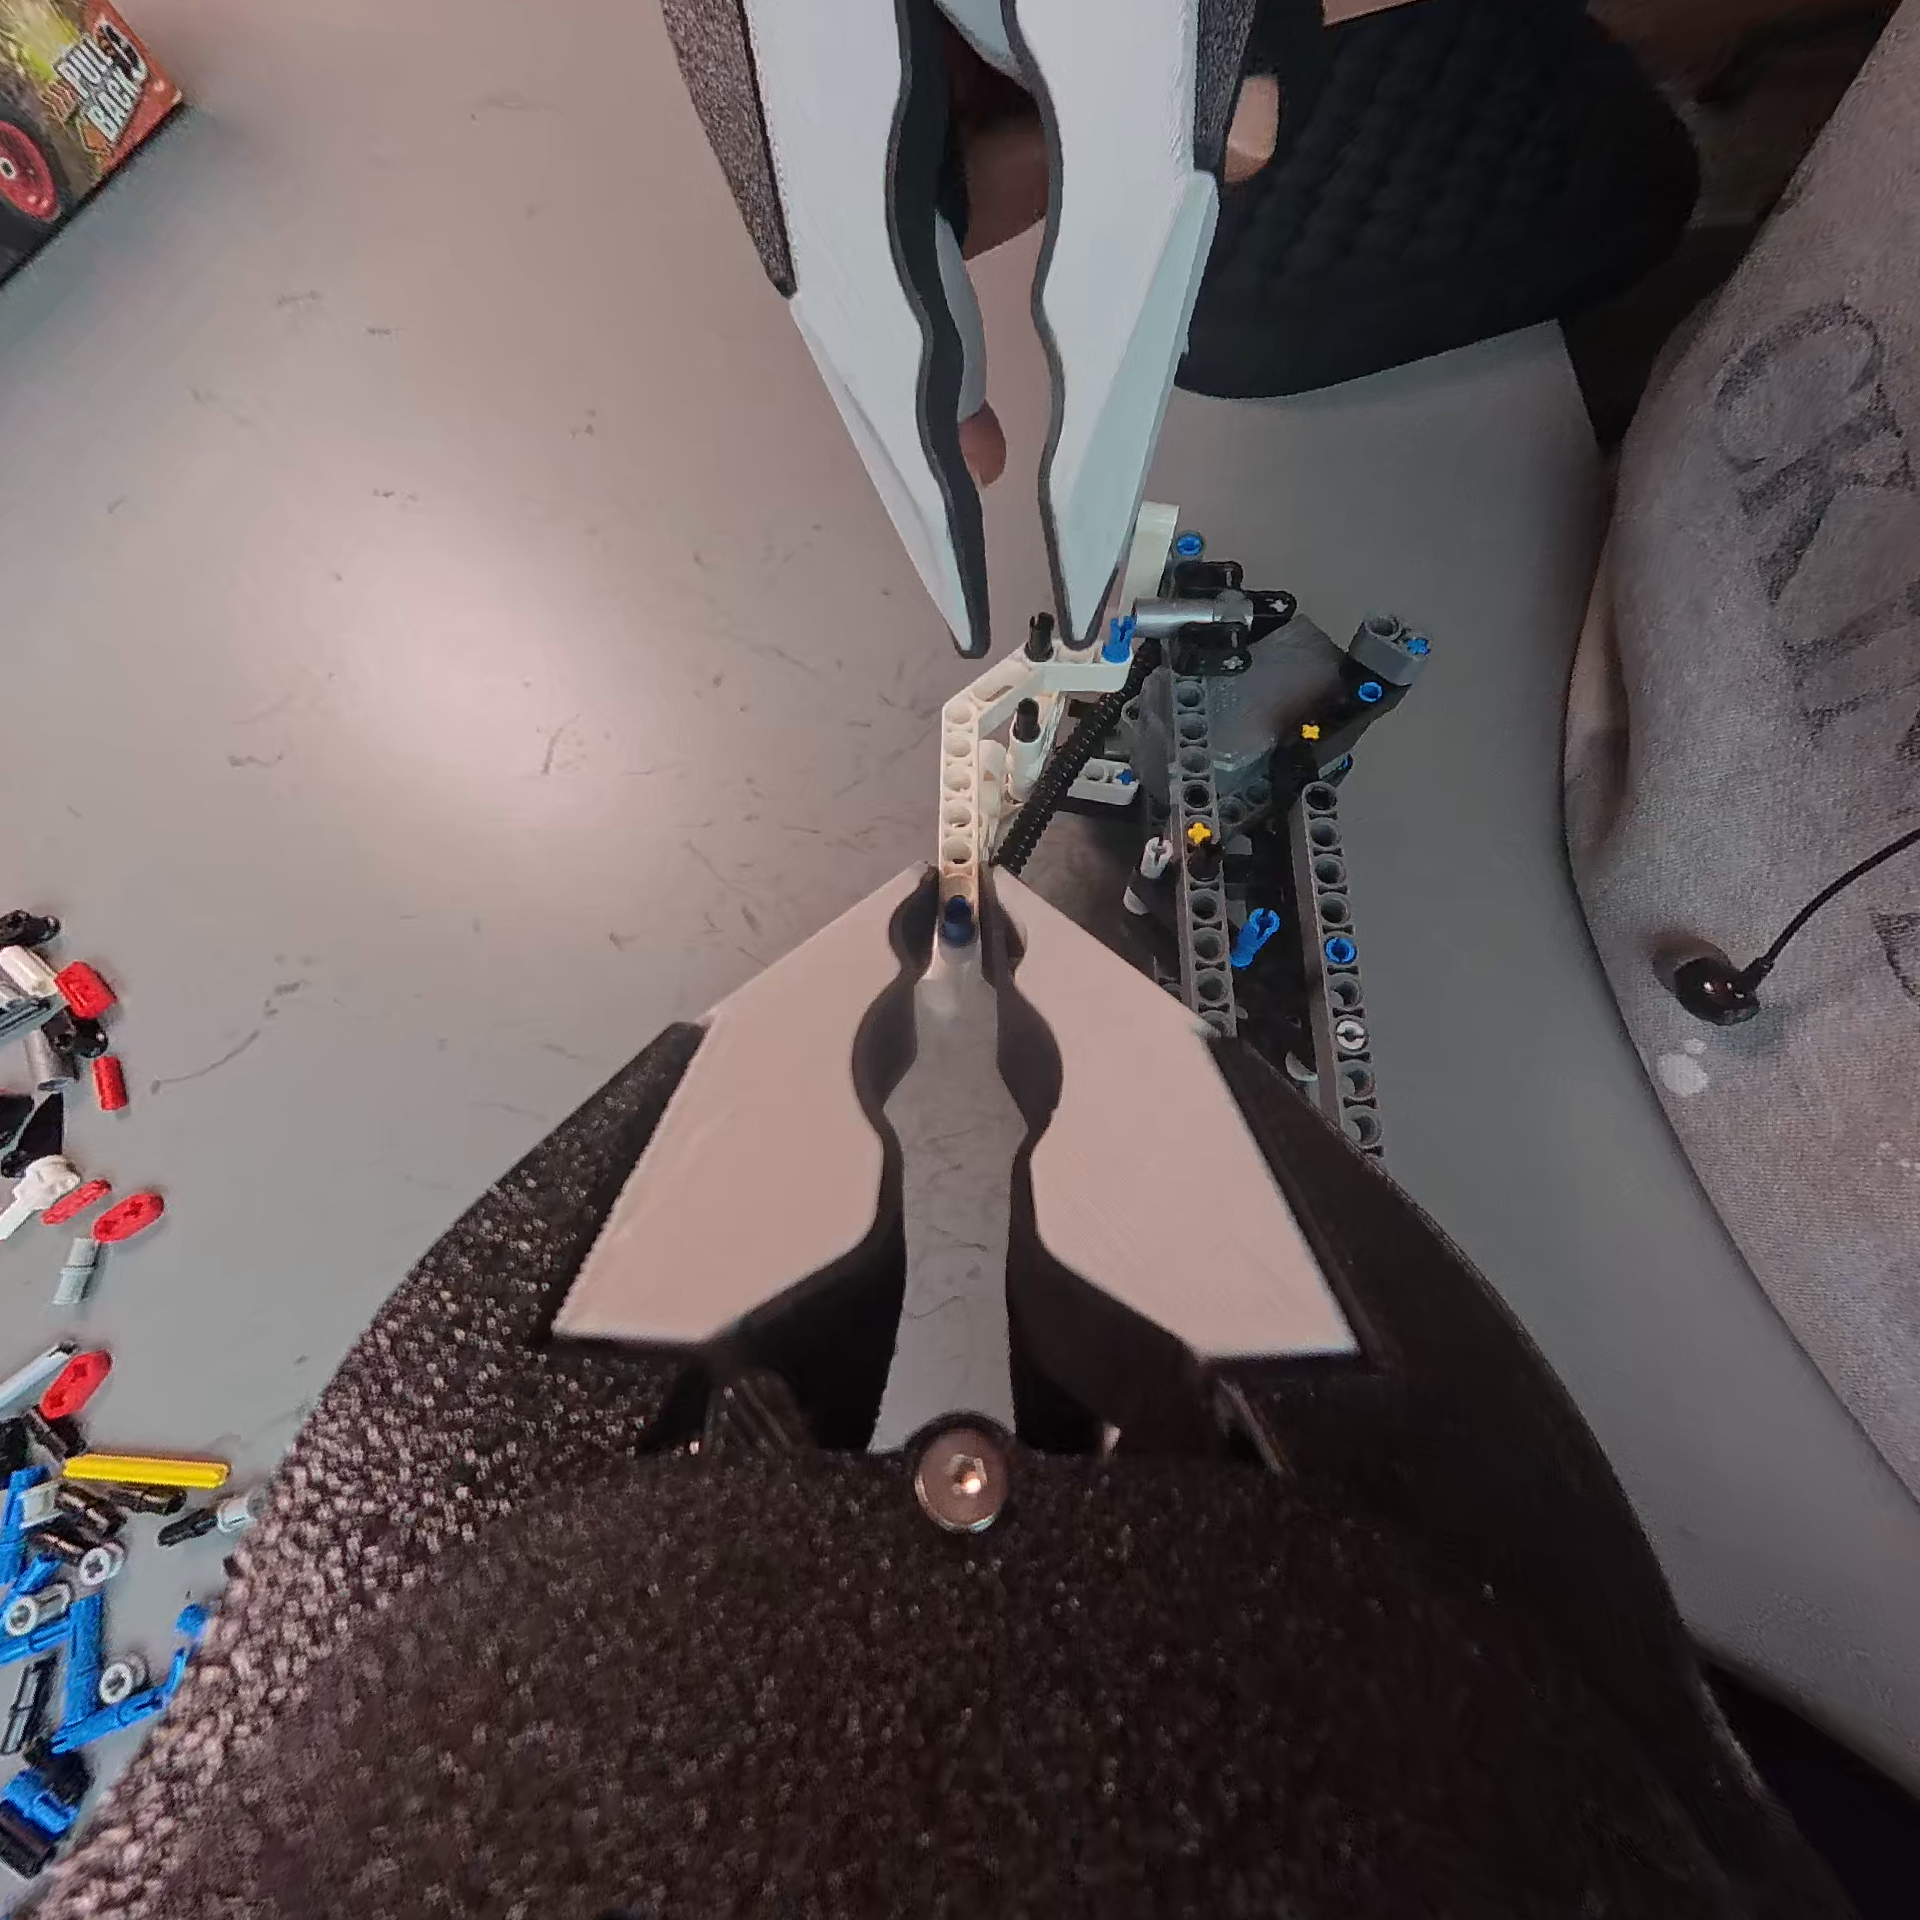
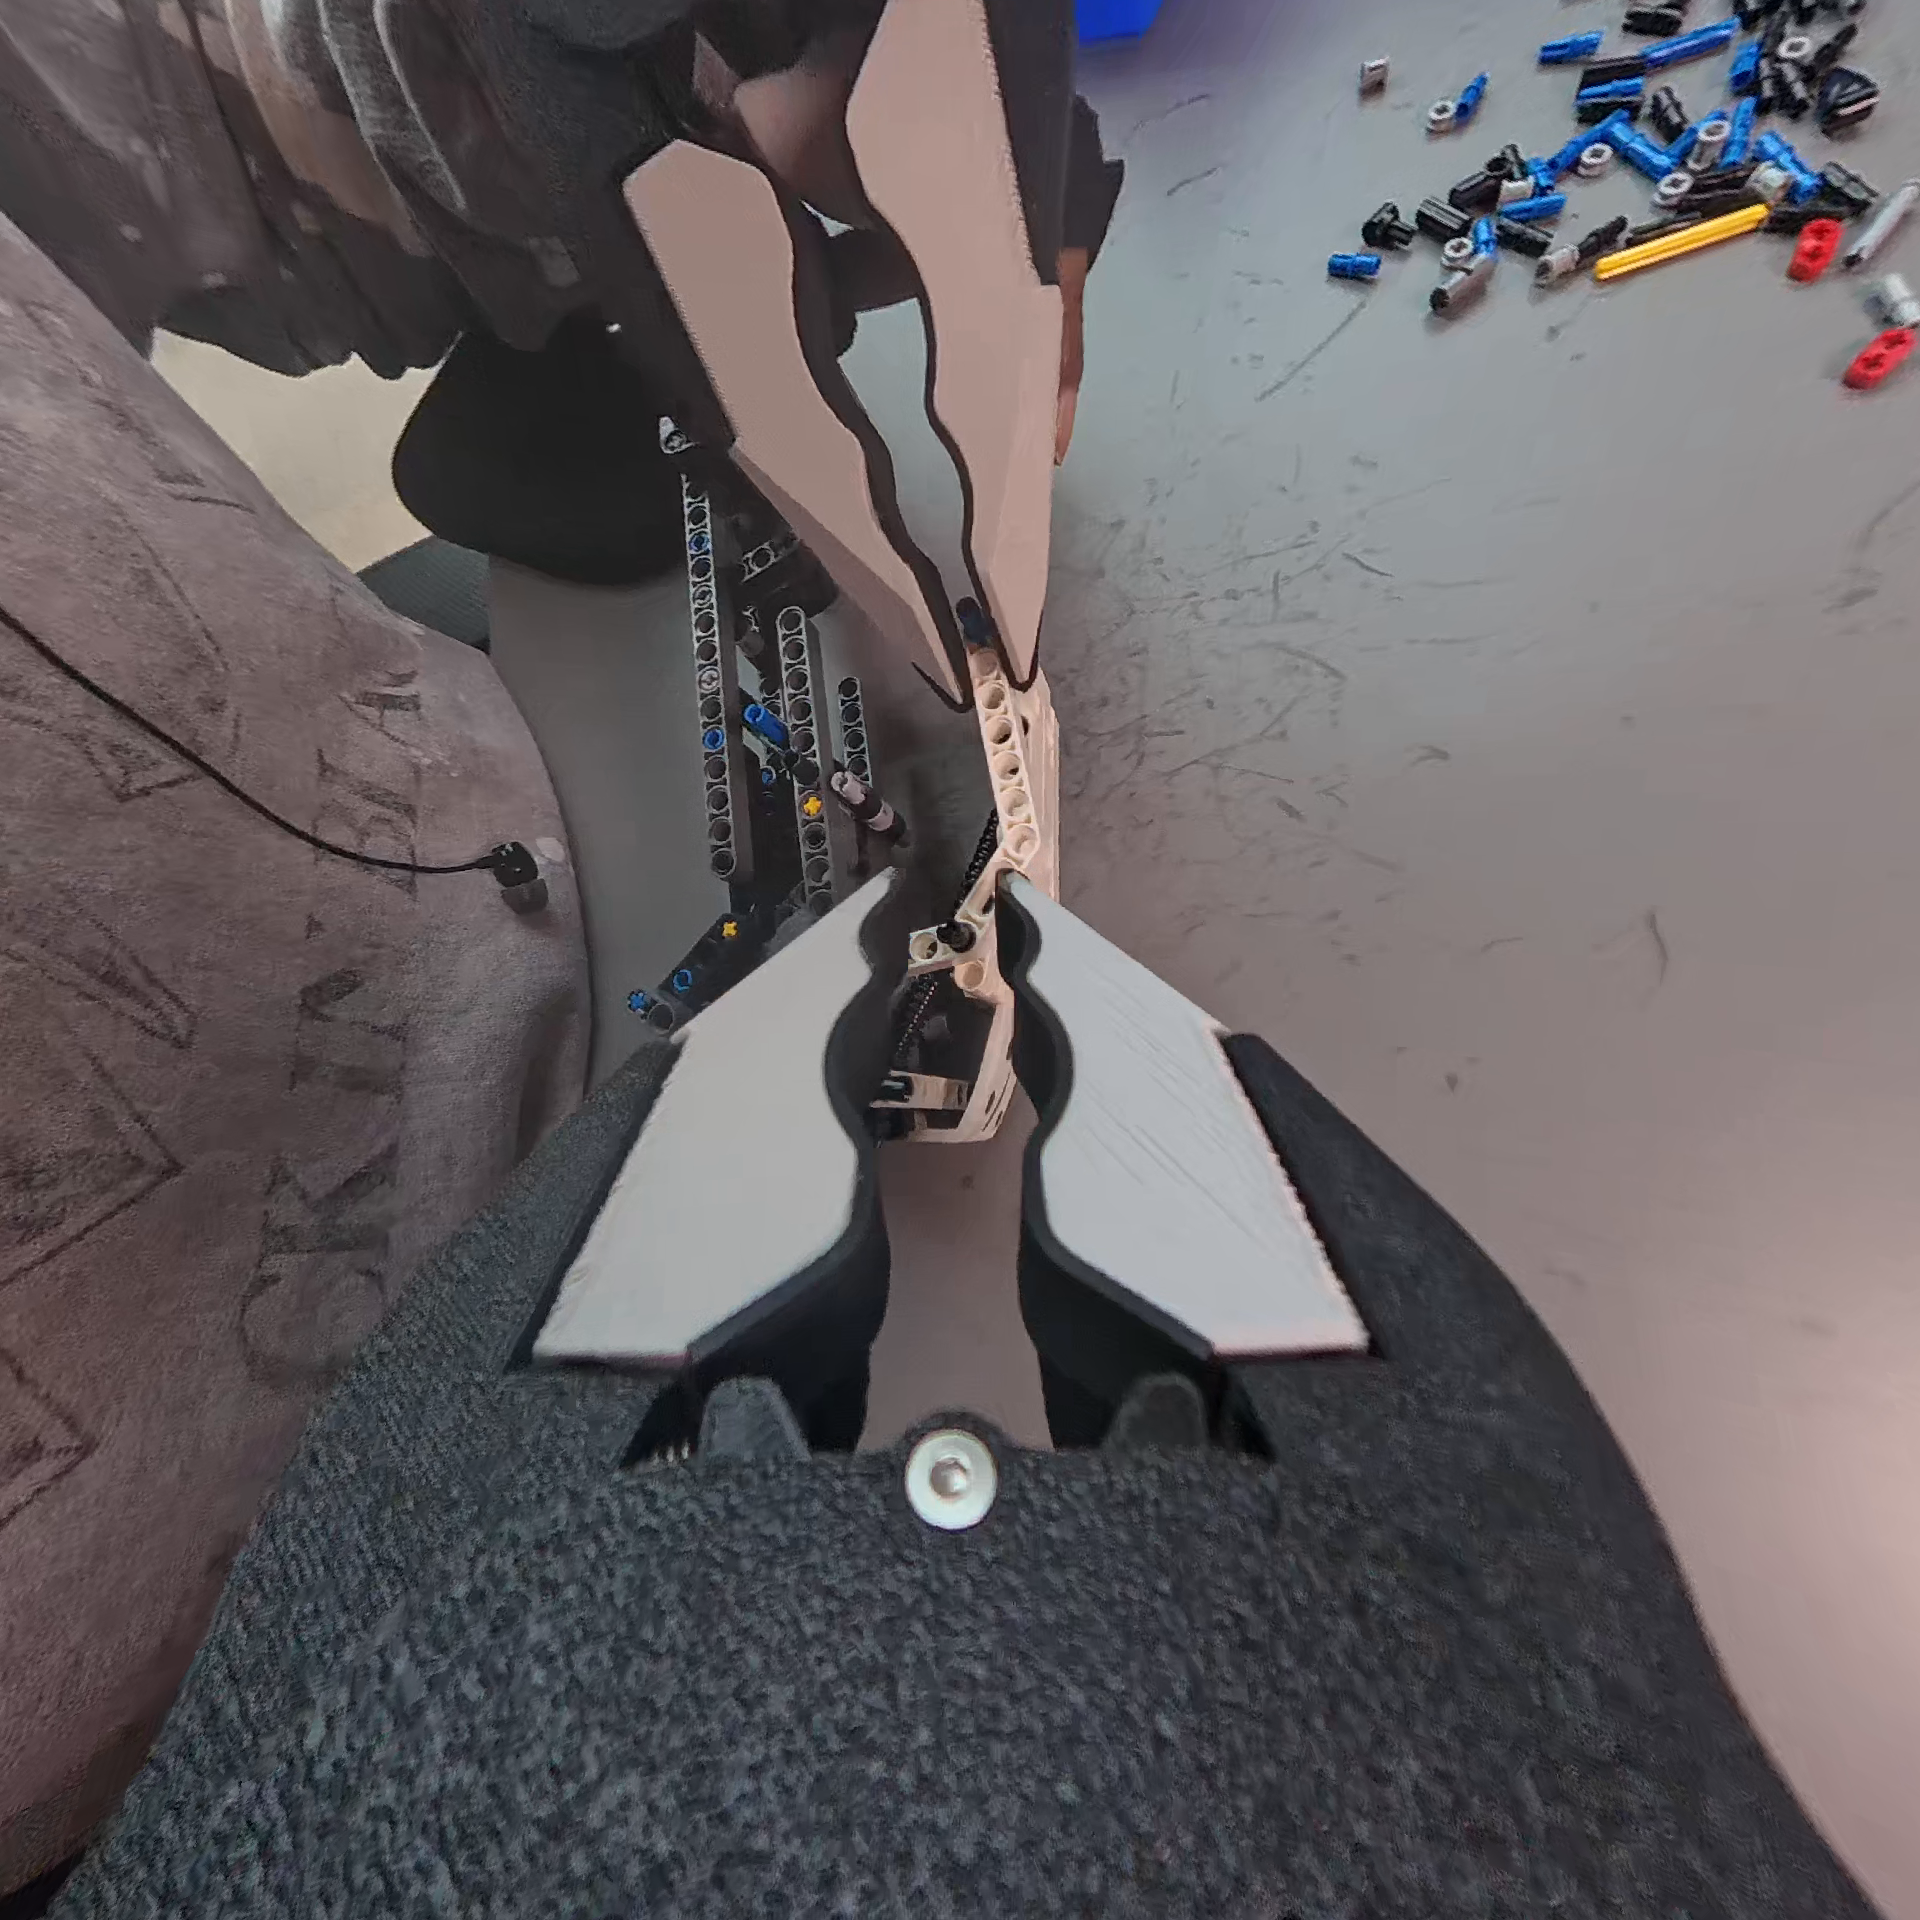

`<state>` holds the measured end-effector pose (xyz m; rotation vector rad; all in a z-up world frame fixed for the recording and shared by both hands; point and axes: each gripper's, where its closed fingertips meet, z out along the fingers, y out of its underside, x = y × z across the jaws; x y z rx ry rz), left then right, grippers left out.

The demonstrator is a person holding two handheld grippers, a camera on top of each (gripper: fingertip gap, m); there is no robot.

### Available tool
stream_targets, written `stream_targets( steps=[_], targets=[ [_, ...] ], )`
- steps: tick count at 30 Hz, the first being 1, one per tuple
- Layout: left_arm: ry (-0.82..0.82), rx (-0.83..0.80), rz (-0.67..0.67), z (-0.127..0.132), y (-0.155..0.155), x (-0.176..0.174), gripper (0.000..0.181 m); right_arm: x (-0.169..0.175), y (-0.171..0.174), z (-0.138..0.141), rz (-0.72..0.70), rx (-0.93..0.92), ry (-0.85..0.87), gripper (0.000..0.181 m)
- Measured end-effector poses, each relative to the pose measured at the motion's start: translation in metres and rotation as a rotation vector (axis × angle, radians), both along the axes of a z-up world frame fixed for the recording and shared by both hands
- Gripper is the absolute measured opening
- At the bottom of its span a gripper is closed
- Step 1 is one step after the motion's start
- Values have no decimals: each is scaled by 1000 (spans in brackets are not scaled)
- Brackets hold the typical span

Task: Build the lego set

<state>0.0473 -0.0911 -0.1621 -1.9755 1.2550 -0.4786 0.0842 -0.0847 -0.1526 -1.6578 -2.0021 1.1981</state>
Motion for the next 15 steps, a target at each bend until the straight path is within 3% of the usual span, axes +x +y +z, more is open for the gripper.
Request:
stream_targets(
  steps=[8,15],
  targets=[
    [-112,-1,-79,12,0,8,7,5,-6,-6,-90,-1,-14,25],
    [-147,-8,-146,11,-8,12,7,8,-14,-9,-142,-21,-10,17]
  ],
)
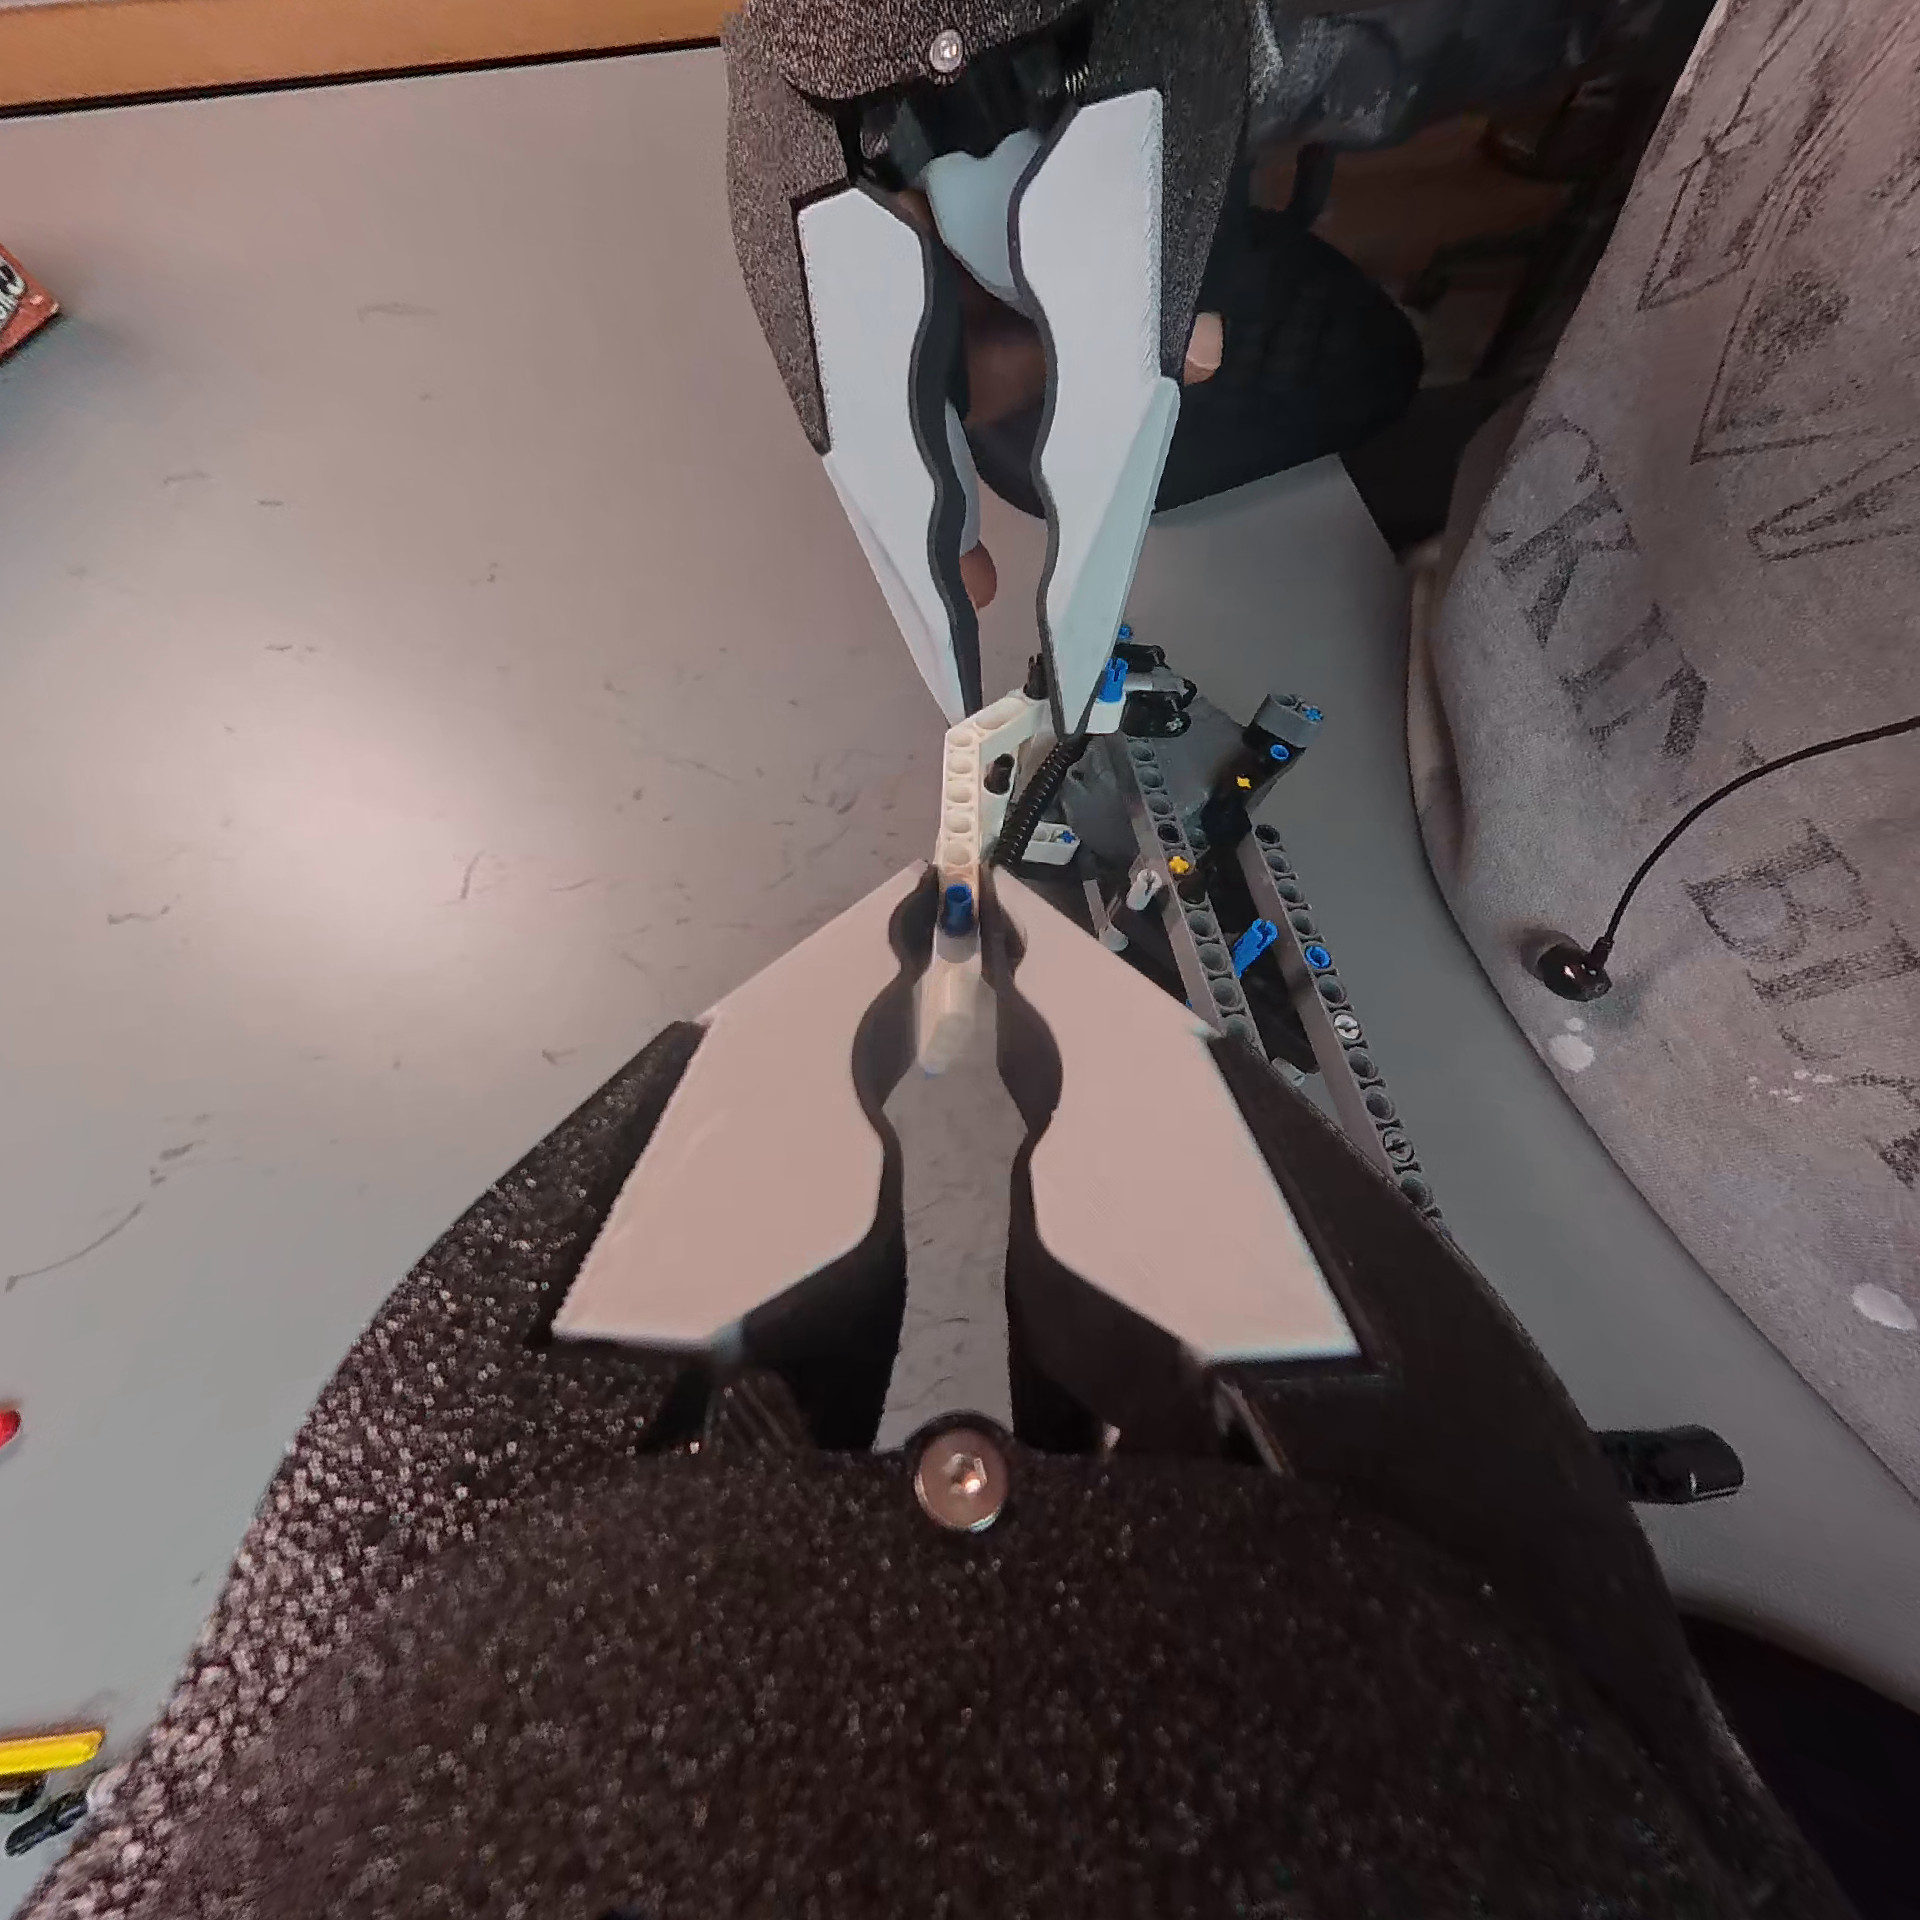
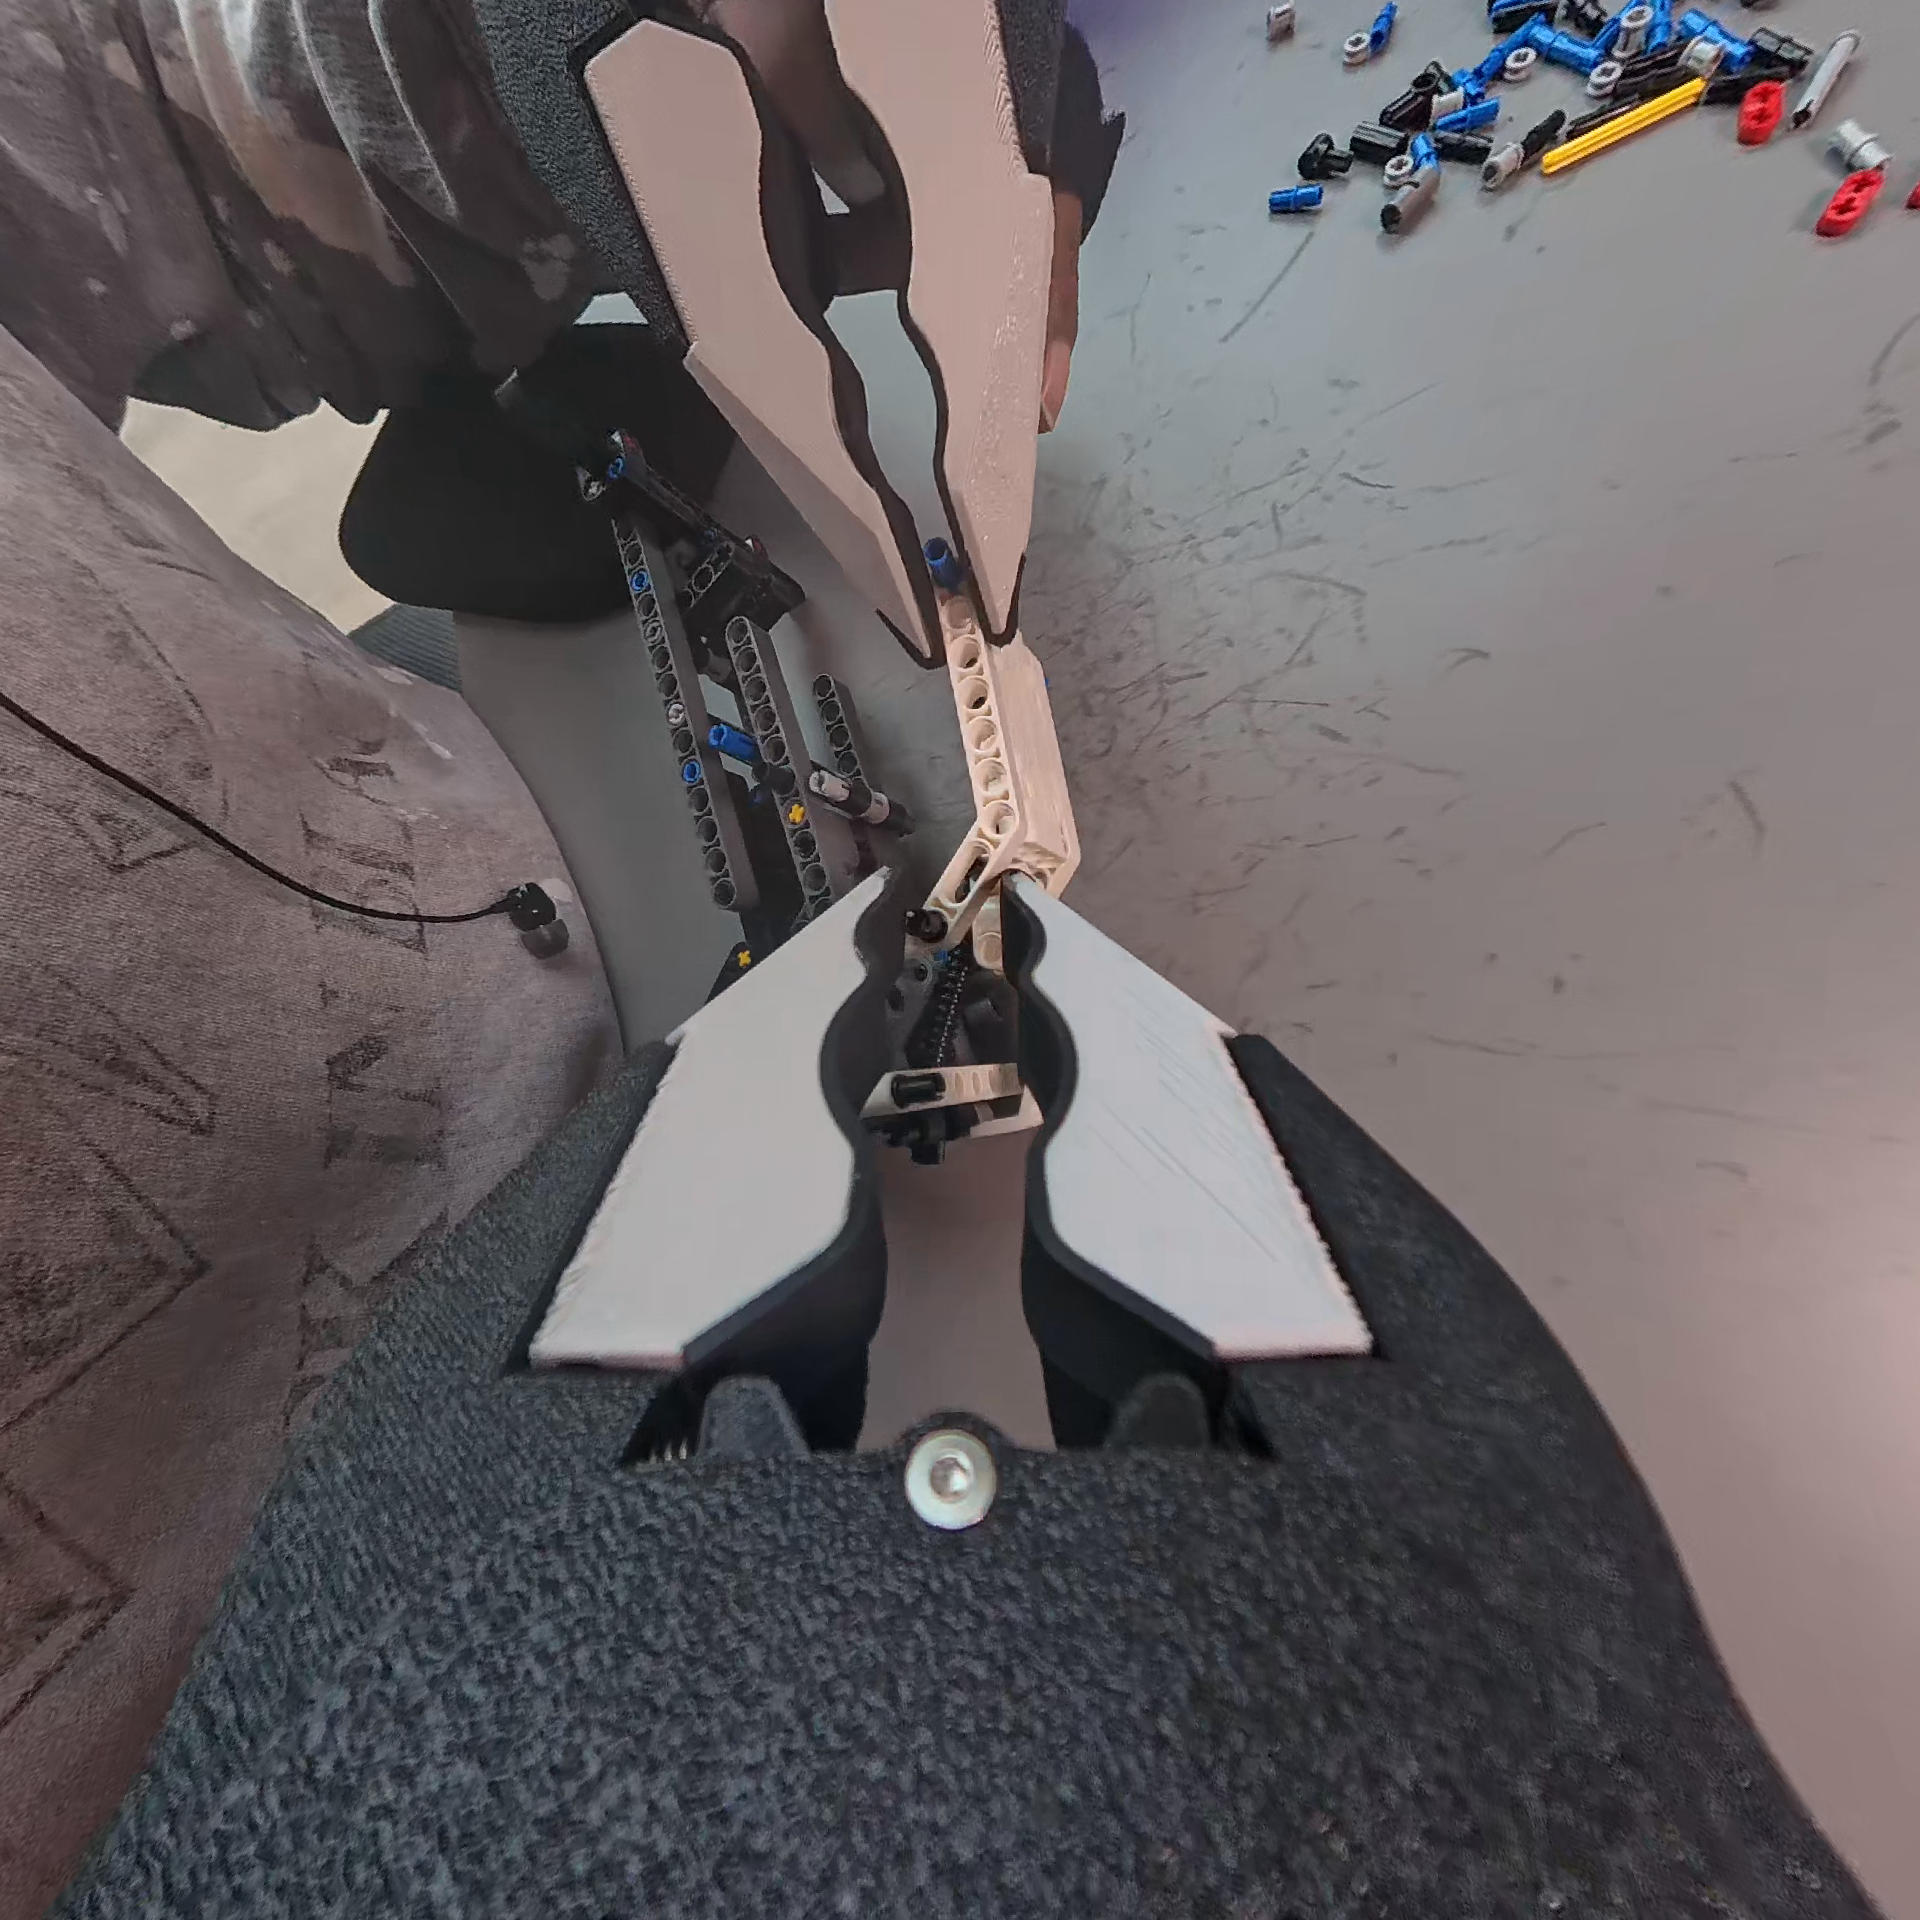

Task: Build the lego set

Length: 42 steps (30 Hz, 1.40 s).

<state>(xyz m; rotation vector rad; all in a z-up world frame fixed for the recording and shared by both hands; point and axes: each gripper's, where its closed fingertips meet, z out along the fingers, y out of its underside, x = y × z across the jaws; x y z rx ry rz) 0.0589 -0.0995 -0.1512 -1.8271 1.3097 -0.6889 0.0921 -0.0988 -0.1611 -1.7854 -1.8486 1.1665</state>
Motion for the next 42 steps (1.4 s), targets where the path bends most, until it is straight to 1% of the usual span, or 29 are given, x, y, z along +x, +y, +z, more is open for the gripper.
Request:
stream_targets(
  steps=[8,14,17,19,23,25,29,35,37,39,42],
  targets=[
    [51,51,-17,-7,-6,-2,9,-1,-5,-2,0,80,8,16],
    [81,85,16,-10,-4,-5,10,-2,-5,-3,-1,85,15,16],
    [102,113,40,-10,-1,-7,16,-2,-5,-3,-5,85,15,16],
    [92,129,50,-6,1,-8,19,-3,-5,-3,-11,90,15,15],
    [60,138,55,1,0,-8,15,-3,-4,-3,-29,97,13,14],
    [74,138,41,-2,-2,-7,8,-3,-4,-3,-33,102,13,14],
    [99,147,58,-8,0,-10,8,-5,0,-5,-55,166,14,15],
    [134,151,77,-15,-1,-12,7,-5,1,-5,-77,209,-4,14],
    [126,151,84,-14,-1,-11,15,-5,1,-8,-79,224,-26,9],
    [88,144,78,-7,-3,-10,19,-5,0,-8,-83,219,-34,9],
    [48,125,69,0,-5,-7,20,-5,-1,-8,-90,234,-46,9]
  ],
)
